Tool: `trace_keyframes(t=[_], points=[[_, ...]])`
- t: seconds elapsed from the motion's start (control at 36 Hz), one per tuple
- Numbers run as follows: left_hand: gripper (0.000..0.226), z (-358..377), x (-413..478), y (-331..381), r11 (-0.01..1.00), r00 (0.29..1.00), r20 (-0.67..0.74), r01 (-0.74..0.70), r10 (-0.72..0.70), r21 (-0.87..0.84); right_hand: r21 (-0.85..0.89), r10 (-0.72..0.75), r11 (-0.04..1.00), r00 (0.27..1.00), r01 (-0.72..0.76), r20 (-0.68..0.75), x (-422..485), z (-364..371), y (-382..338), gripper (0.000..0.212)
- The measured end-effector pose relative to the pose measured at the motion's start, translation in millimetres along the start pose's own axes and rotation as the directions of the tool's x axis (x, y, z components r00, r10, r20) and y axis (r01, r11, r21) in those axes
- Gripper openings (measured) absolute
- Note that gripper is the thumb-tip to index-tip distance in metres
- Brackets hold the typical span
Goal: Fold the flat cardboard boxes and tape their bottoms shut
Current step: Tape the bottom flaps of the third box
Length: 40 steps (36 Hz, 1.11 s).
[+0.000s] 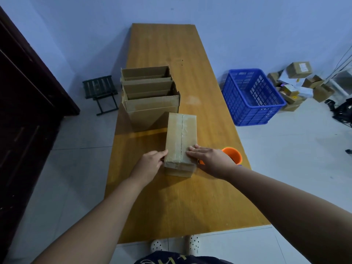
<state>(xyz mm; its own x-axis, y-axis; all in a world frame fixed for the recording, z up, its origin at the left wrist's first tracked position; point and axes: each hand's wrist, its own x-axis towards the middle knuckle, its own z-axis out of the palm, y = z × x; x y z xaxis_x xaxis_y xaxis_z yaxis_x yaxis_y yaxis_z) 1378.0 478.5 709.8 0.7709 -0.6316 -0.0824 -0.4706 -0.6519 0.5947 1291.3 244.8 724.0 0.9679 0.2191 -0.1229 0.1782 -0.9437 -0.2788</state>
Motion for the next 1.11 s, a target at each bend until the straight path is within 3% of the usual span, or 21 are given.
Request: trace_keyframes(t=[0.19,0.36,0.75,1.11], points=[[0.046,-9,10,1,0.994,0.989,0.146,-0.05,0.035,0.095,0.005,-0.021,1.0,0.999,0.021,-0.039,-2,4,1,0.059],[0.047,-13,12,0,0.985,0.98,0.189,-0.087,0.057,0.15,-0.007,-0.038,0.999,0.995,0.037,-0.096,-3,11,3,0.058],[0.025,-7,15,6,0.957,0.972,0.196,-0.173,0.128,0.233,-0.054,-0.092,0.995,0.958,0.08,-0.273,-5,27,3,0.058],[0.037,0,8,4,0.966,0.982,0.116,-0.171,0.151,0.194,-0.112,-0.114,0.991,0.924,0.078,-0.365,-4,40,3,0.052]])
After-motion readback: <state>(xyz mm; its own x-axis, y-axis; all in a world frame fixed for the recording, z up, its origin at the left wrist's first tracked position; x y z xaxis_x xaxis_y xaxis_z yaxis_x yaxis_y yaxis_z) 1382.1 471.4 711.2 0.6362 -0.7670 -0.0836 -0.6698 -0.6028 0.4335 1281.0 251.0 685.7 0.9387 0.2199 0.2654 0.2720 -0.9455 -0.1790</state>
